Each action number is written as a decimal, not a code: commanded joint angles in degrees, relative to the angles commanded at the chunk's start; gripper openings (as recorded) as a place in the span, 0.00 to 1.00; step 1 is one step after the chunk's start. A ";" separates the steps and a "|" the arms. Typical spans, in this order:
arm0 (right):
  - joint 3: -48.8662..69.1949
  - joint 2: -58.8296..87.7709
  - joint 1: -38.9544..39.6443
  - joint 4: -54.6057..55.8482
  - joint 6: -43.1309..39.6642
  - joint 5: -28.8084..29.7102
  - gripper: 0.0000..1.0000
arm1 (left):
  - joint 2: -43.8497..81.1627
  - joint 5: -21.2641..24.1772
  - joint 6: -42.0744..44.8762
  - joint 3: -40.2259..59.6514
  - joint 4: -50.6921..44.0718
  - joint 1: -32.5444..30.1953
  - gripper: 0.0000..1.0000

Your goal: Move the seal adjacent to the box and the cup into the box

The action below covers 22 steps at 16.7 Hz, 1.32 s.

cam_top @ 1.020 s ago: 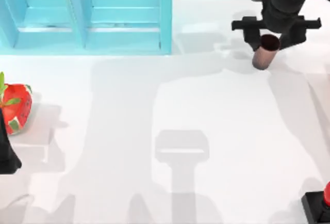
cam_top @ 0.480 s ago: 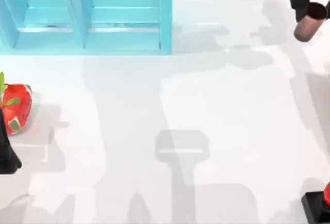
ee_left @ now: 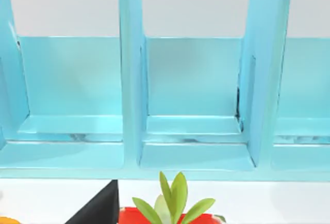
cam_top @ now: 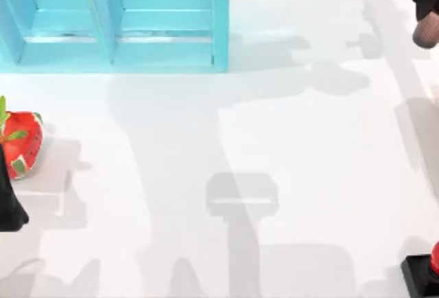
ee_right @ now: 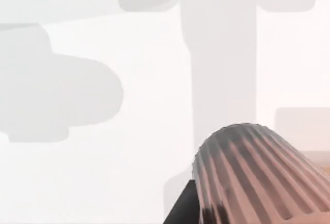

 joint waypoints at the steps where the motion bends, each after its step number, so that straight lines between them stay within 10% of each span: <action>1: 0.00 0.00 0.00 0.00 0.00 0.00 0.00 | 0.00 0.00 0.00 0.00 0.00 0.00 1.00; 8: -13.29 -10.55 -7.13 5.89 -3.66 1.64 0.00 | 0.00 0.00 0.00 0.00 0.00 0.00 1.00; 22: -79.91 -56.04 -31.03 24.81 -26.09 0.59 0.00 | 0.00 0.00 0.00 0.00 0.00 0.00 1.00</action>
